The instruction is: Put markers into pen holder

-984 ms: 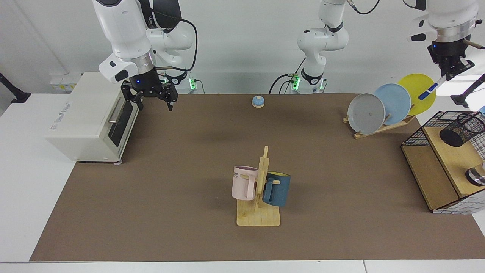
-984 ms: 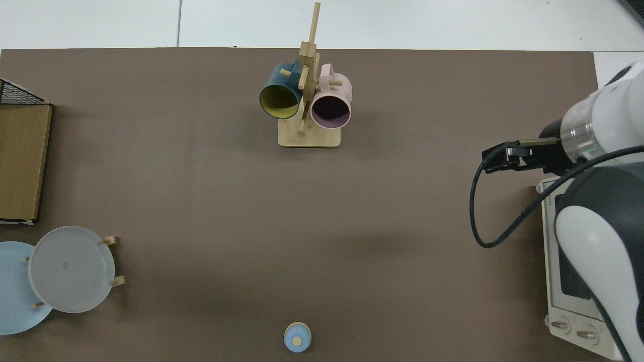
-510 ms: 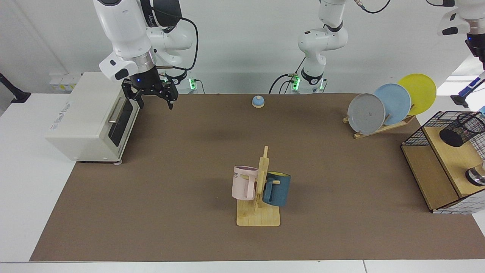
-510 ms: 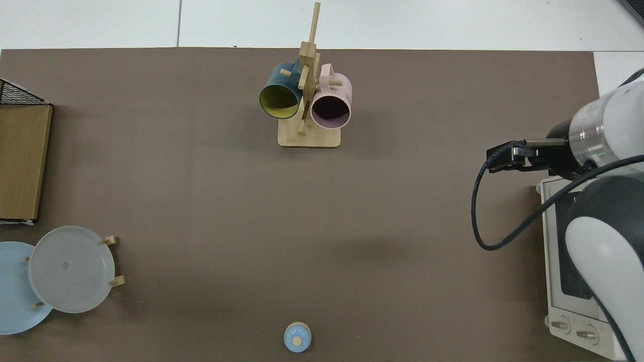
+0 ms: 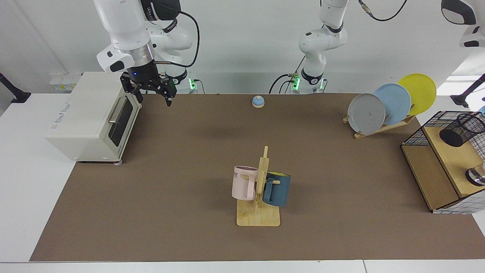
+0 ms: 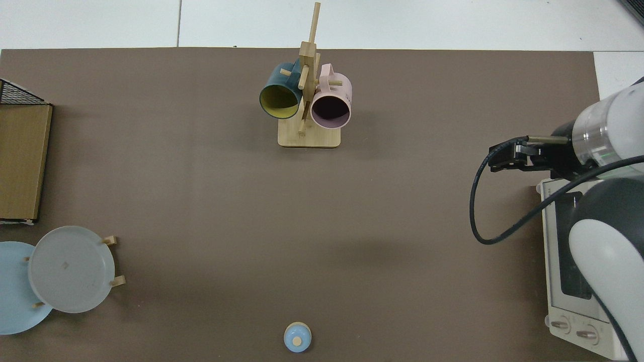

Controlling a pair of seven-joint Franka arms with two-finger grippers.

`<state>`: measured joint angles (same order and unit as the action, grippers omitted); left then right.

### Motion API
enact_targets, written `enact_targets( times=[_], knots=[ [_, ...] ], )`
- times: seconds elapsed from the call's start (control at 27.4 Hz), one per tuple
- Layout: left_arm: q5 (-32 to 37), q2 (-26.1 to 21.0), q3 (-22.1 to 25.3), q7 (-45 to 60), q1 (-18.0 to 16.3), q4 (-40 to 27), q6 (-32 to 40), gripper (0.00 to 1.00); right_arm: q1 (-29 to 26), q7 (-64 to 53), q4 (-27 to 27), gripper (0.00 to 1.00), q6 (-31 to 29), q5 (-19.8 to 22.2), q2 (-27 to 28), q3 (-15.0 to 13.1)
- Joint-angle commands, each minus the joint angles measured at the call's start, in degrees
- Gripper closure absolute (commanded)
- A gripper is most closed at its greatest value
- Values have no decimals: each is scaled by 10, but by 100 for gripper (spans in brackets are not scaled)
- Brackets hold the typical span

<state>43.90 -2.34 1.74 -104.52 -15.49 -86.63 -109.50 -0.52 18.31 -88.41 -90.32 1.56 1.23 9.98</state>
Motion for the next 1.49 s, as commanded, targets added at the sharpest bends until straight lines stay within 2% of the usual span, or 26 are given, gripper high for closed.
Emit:
enact_targets(
  times=[0.0, 0.69, 1.46],
  knots=[
    [31, -26, -6, -10, -21, -6, -40, 100, -11, 9, -1, 1, 1, -7, -4, 7],
    [51, -68, -6, -17, -33, -24, -76, 100, -11, 6, -1, 1, 1, -7, -4, 7],
    [50, -69, -6, -10, -40, -57, -77, 100, -11, 6, -1, 1, 1, -7, -4, 7]
  ],
)
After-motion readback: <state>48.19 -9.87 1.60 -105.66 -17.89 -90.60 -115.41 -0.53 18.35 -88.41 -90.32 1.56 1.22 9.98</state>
